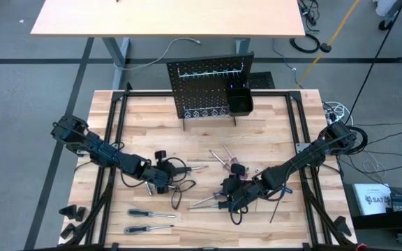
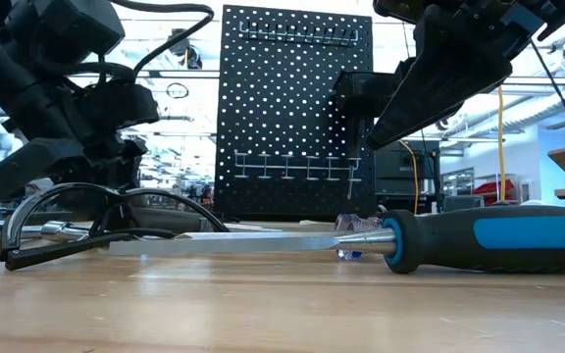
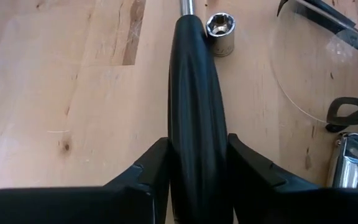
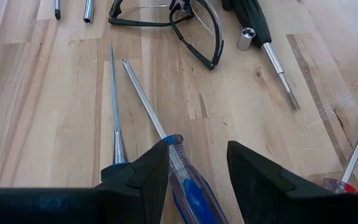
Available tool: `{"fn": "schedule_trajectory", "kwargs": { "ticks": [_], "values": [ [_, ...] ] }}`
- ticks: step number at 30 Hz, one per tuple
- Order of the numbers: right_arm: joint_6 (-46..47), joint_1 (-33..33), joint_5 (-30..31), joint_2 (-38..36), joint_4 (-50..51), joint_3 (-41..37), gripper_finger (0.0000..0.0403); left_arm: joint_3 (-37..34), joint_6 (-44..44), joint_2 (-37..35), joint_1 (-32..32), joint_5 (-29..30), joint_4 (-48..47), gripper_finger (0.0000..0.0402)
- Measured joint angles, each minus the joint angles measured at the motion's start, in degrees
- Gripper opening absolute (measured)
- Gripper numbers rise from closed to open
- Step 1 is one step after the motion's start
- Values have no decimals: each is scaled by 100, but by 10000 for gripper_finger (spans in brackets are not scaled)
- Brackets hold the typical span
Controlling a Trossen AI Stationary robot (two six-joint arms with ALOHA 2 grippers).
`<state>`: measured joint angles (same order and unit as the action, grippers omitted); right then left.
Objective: Hang tools onto peg board
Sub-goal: Hang the black screwdriver on the peg board
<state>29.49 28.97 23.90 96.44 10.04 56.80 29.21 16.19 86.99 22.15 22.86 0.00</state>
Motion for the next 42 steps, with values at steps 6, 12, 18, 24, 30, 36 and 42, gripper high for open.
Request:
{"fn": "schedule_trajectory", "kwargs": {
  "ticks": [6,12,18,24,30,36,42],
  "values": [
    [-106,-12,31,-25,-4,0,155,250,-249,-322,-4,368,-464,122],
    [-654,-105,470,-70,-130,59,155,1154,-909,-729,-7,766,-2272,121],
    [-1555,-337,434,-87,38,1011,155,2200,-1494,-915,-7,699,-3425,121],
    [-1374,-712,-529,-87,1647,2143,155,2854,-1959,-909,0,424,-3878,120],
    [-1527,-822,-639,-85,2317,2514,155,2970,-2280,-909,7,-152,-3836,120],
    [-1182,-1076,-1046,-80,2324,2511,155,2970,-2314,-909,10,-470,-3753,120],
    [-997,-1210,-1112,87,2228,2511,155,2970,-2724,-909,11,-470,-3292,120]
  ]
}}
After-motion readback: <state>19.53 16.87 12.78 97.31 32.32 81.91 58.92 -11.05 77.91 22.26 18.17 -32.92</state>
